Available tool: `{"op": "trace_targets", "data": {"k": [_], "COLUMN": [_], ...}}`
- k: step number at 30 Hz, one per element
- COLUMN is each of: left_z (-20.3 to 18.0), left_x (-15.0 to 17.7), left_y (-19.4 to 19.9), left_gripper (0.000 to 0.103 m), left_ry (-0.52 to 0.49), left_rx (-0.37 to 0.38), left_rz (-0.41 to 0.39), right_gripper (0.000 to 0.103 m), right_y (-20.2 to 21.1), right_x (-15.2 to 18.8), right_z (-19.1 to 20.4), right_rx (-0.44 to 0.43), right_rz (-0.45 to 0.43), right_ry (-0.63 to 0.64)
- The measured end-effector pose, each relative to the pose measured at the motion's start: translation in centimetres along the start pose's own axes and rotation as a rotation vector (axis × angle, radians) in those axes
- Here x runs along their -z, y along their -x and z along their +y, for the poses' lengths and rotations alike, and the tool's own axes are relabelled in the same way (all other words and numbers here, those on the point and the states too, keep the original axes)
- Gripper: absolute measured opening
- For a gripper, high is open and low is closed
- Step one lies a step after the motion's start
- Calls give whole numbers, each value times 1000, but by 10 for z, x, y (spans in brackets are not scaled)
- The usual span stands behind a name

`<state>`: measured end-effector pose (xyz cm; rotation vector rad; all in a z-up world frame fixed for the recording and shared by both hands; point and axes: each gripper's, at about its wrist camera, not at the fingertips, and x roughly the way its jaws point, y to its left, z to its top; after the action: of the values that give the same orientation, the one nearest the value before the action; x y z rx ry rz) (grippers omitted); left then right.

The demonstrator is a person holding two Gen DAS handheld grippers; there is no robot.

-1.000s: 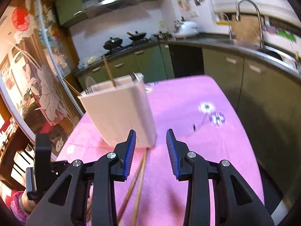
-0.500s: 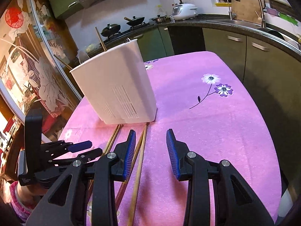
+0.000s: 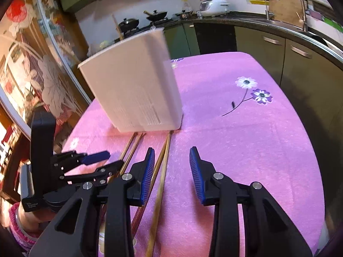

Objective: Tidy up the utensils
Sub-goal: 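Close the left gripper on a wooden chopstick while the right closes on another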

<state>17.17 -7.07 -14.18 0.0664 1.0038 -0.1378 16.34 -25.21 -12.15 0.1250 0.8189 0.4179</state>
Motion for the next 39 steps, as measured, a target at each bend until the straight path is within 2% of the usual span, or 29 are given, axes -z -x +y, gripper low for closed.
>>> {"op": "trace_targets", "data": {"k": [1, 3, 5, 6, 19, 25, 30, 37, 39], "left_z": [0, 0, -1, -2, 12, 13, 12, 9, 9], "left_x": [-1, -1, -1, 0, 14, 16, 17, 16, 16], "left_y": [-1, -1, 0, 0, 5, 5, 5, 5, 5], "left_gripper": [38, 28, 11, 8, 7, 7, 7, 7, 7], "left_ry": [3, 7, 6, 2, 23, 21, 16, 15, 16], "left_rx": [-2, -5, -3, -6, -9, -5, -11, -12, -13], "left_rz": [-5, -15, -20, -23, -51, -56, -59, -60, -60], "right_gripper": [34, 34, 34, 37, 37, 37, 36, 13, 9], "right_y": [-3, -7, -10, -12, -43, -59, -69, -75, -74], "right_x": [1, 2, 2, 2, 6, 8, 11, 6, 6], "right_z": [2, 4, 5, 4, 12, 17, 23, 33, 29], "right_rx": [-1, 0, 11, 14, 80, 159, 183, 171, 160], "right_rz": [6, 16, 24, 28, 112, 153, 181, 211, 223], "right_ry": [5, 11, 17, 19, 102, 136, 169, 200, 193]}}
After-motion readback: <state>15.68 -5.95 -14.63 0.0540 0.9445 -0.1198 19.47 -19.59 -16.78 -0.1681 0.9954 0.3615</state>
